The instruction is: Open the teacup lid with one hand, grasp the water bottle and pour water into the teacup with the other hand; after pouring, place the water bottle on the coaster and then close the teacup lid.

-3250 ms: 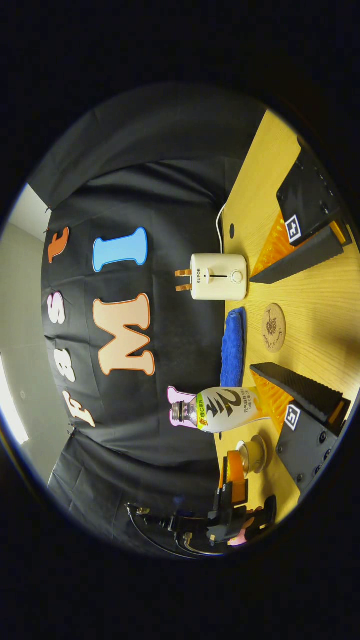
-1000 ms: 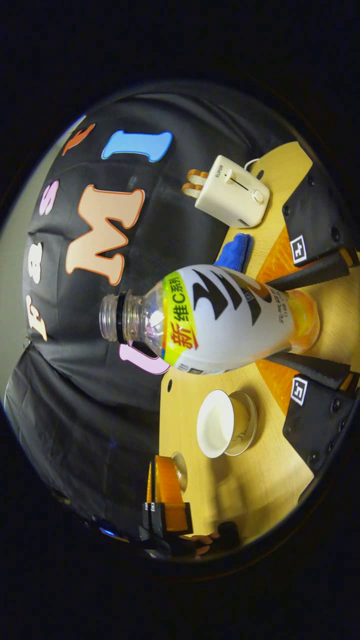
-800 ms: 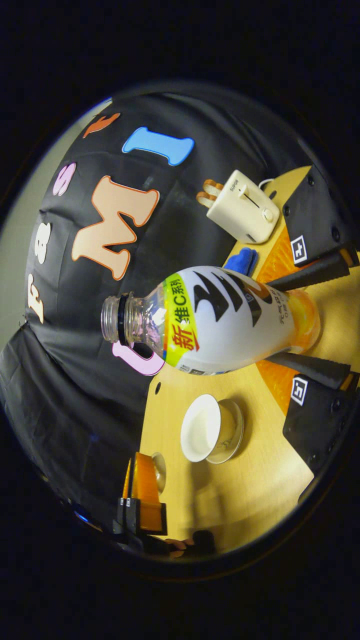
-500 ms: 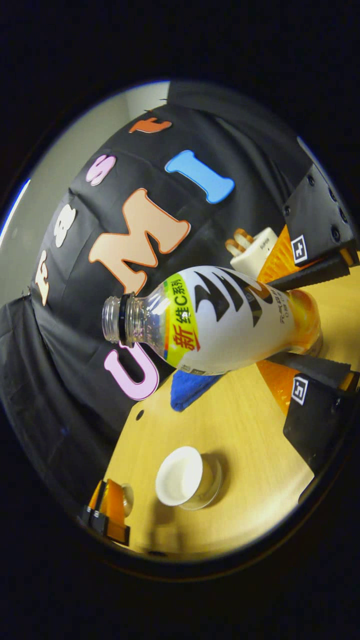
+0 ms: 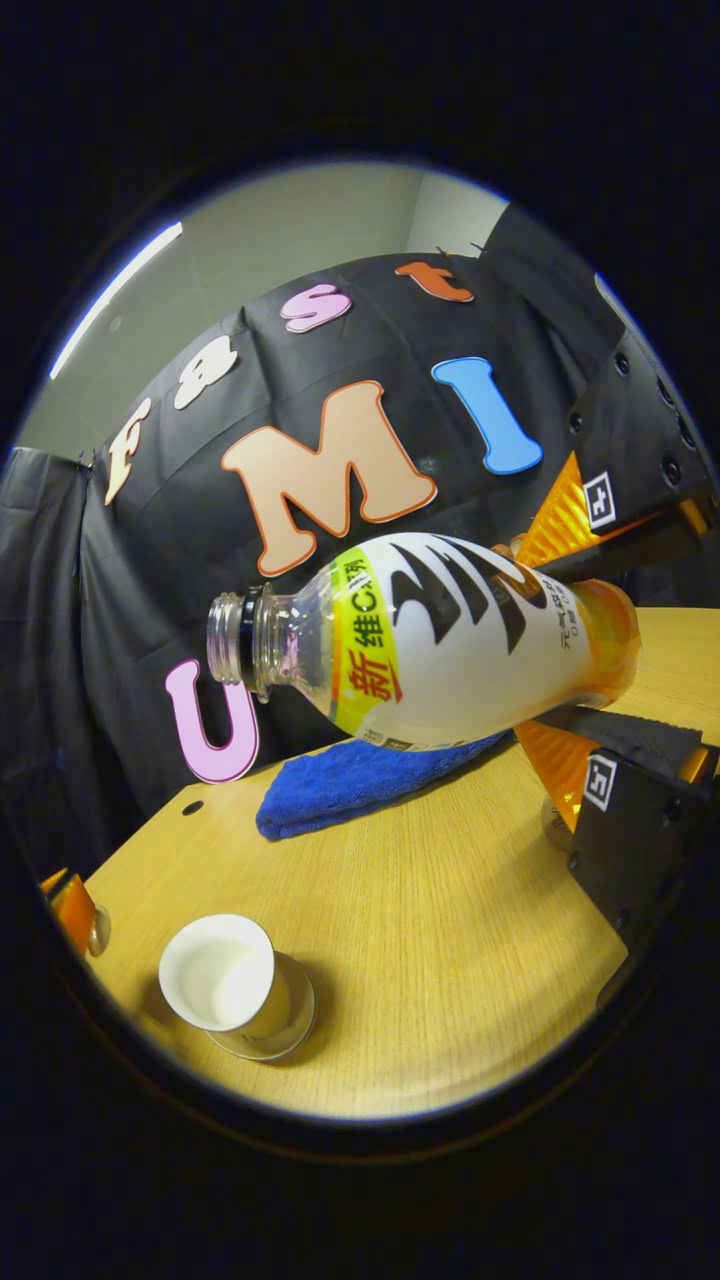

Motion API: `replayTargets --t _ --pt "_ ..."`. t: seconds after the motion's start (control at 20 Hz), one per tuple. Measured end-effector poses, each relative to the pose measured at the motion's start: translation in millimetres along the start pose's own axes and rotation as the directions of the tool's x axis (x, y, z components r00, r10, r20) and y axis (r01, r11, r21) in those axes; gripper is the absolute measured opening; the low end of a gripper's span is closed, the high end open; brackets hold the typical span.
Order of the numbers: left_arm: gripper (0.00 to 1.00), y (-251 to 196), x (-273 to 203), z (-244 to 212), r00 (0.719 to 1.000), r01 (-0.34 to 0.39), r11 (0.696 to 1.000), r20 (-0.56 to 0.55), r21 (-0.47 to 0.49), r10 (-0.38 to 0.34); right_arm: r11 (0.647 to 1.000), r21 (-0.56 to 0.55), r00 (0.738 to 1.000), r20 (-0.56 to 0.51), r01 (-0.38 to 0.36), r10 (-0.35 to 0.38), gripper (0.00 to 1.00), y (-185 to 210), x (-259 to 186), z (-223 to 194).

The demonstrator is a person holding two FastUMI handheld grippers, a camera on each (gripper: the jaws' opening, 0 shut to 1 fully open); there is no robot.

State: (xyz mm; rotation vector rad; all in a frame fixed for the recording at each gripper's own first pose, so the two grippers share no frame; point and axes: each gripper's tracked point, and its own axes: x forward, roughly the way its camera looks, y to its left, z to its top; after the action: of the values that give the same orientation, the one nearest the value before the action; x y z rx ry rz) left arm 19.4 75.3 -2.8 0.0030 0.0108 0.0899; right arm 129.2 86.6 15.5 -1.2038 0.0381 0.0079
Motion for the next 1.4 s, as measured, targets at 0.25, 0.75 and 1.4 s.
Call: replayTargets --t 0.25,0.75,1.4 --pt "0.27 0 1 0 1.0 0.004 1.0 0.001 -0.002 -0.004 0.997 -0.051 0.998 0.043 -0.052 0.054 0.65 33 2 32" --pt "0.27 0 0 0 1.0 0.008 1.0 0.0 -0.003 -0.008 0.951 -0.308 0.995 0.081 -0.022 0.049 0.65 64 -4 42" --pt "0.27 0 0 -1 1.0 0.009 1.0 0.0 -0.004 -0.009 0.862 -0.502 0.99 0.14 0.068 0.003 0.65 51 -4 54"
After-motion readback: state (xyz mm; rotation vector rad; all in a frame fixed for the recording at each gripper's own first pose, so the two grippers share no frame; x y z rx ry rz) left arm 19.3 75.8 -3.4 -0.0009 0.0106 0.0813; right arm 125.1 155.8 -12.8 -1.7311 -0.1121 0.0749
